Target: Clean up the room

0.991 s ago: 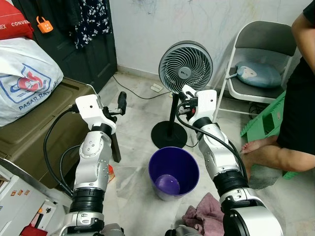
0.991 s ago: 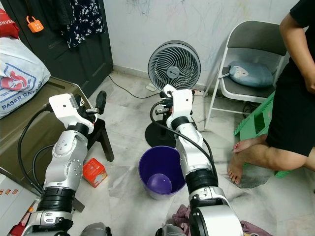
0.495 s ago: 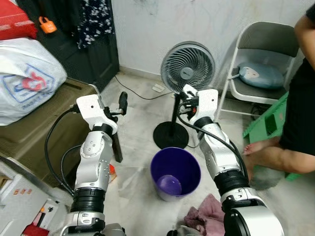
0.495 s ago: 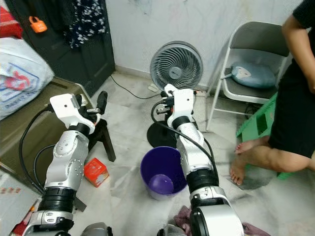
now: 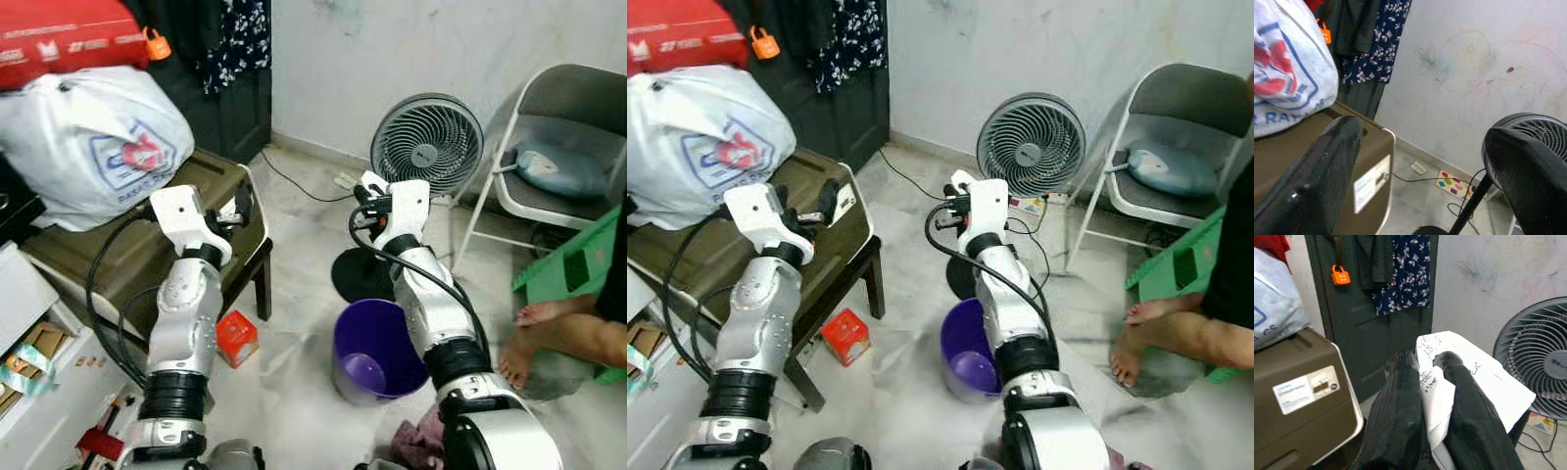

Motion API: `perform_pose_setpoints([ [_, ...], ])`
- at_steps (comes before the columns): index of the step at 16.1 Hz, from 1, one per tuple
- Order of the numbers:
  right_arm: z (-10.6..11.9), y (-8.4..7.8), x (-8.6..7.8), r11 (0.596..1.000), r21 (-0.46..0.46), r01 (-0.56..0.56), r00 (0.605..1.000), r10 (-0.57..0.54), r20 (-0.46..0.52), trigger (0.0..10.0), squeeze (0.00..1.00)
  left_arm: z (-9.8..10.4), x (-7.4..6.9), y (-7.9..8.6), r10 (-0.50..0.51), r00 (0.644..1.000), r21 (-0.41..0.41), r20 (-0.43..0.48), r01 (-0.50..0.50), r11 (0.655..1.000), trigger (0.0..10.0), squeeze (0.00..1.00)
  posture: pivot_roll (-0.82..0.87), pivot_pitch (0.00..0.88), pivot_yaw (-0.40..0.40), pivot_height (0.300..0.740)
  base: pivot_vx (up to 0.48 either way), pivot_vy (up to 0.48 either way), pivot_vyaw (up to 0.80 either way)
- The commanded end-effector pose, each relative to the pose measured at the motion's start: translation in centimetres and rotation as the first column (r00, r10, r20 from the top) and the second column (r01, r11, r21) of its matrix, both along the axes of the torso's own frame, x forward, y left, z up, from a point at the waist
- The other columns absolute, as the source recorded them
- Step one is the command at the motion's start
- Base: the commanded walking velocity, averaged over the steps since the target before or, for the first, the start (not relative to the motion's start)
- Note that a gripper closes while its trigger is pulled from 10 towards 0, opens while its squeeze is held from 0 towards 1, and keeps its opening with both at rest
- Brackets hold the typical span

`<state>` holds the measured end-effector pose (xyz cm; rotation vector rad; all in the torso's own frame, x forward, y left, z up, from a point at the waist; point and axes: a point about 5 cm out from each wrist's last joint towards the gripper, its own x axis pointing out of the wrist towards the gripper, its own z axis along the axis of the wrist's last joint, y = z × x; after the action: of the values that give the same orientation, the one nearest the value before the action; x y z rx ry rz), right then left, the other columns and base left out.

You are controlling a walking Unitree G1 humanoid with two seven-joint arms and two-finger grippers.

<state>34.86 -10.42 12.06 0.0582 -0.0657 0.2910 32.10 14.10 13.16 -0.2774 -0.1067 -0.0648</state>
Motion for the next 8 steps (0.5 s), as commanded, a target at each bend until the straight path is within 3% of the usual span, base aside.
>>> perform_pose_setpoints([
  [1, 0.37, -0.33, 0.27, 1.000, -0.003, 0.013, 1.000, -0.013, 0.011, 10.0, 0.00, 0.03, 0.13, -0.42, -0.017, 1.000, 0.001, -0.001, 0.017, 1.000, 10.0, 0.00, 0.02, 0.000, -0.034, 0.740, 0.000, 0.322, -0.48],
  [2, 0.33, -0.32, 0.27, 1.000, -0.003, 0.012, 1.000, -0.012, 0.010, 10.0, 0.00, 0.00, 0.12, -0.42, -0.017, 1.000, 0.002, -0.002, 0.017, 1.000, 10.0, 0.00, 0.02, 0.000, -0.034, 0.740, -0.255, 0.364, -0.64],
  [8, 0.27, -0.21, 0.25, 1.000, -0.004, 0.008, 1.000, -0.008, 0.012, 10.0, 0.00, -0.04, 0.05, -0.45, -0.021, 1.000, 0.008, 0.000, 0.021, 1.000, 10.0, 0.00, 0.02, 0.000, -0.034, 0.740, -0.261, 0.406, 0.00],
])
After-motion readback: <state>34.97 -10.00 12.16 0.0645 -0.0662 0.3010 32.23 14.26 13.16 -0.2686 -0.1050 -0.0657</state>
